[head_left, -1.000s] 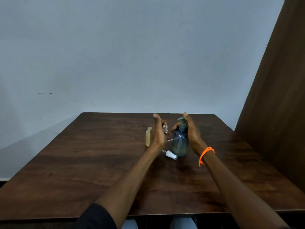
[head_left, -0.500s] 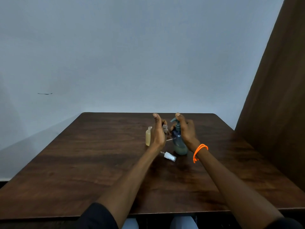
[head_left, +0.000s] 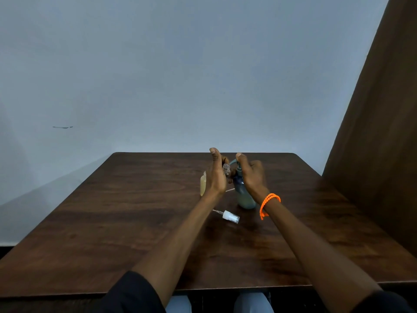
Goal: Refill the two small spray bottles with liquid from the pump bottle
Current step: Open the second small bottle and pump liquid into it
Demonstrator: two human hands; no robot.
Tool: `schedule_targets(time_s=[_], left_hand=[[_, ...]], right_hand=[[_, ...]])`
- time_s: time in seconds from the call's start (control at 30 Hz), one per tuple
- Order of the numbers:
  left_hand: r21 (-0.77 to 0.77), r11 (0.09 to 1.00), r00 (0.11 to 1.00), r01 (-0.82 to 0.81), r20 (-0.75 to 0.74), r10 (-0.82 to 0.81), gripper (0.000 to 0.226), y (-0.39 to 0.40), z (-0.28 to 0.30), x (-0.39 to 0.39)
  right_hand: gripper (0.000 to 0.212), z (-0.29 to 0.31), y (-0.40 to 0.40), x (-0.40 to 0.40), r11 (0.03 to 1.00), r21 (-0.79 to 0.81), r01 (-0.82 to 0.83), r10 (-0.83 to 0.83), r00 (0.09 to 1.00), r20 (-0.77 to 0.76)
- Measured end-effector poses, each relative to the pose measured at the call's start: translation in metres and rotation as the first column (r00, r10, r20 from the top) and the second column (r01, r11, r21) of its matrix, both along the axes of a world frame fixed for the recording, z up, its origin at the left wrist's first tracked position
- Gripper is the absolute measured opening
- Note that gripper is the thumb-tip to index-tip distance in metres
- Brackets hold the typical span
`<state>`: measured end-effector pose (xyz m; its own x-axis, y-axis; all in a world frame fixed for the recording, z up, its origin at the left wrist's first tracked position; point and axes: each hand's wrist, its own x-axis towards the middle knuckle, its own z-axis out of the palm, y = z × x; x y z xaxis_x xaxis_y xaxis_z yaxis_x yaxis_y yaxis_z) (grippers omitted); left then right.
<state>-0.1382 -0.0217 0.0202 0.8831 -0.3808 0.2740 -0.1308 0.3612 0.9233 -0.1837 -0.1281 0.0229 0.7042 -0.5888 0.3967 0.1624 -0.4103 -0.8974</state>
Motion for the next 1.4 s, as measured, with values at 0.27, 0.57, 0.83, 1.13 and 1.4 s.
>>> schedule_targets(time_s=[0.27,0.57,0.83,1.13,1.4], left_hand=[[0.045,0.996,0.996,-0.080,-0.032,0.082,0.087,0.000,-0.019,0.015],[0.020,0.998,0.998,-0.052,-0.020,0.052,0.084,0.001,-0.014,0.012],[0.056,0.995,0.997,-0.080,-0.010,0.080,0.086,0.005,-0.011,0.014],[0.064,0.995,0.997,-0.072,-0.034,0.074,0.089,0.005,-0.008,0.007],[0.018,0.999,0.997,-0.044,-0.055,0.045,0.087,0.007,-0.003,0.004]], right_hand=[[0.074,0.005,0.008,-0.006,0.980,-0.198,0.025,-0.046,0.994,-0.102],[0.073,0.008,0.017,-0.007,0.958,-0.278,0.066,-0.093,0.992,-0.086],[0.072,0.007,0.014,-0.003,0.965,-0.250,0.082,-0.101,0.993,-0.067],[0.072,0.013,0.016,-0.011,0.977,-0.213,0.025,-0.050,0.992,-0.113],[0.075,0.005,0.011,-0.001,0.999,0.032,-0.013,0.014,0.999,-0.032]])
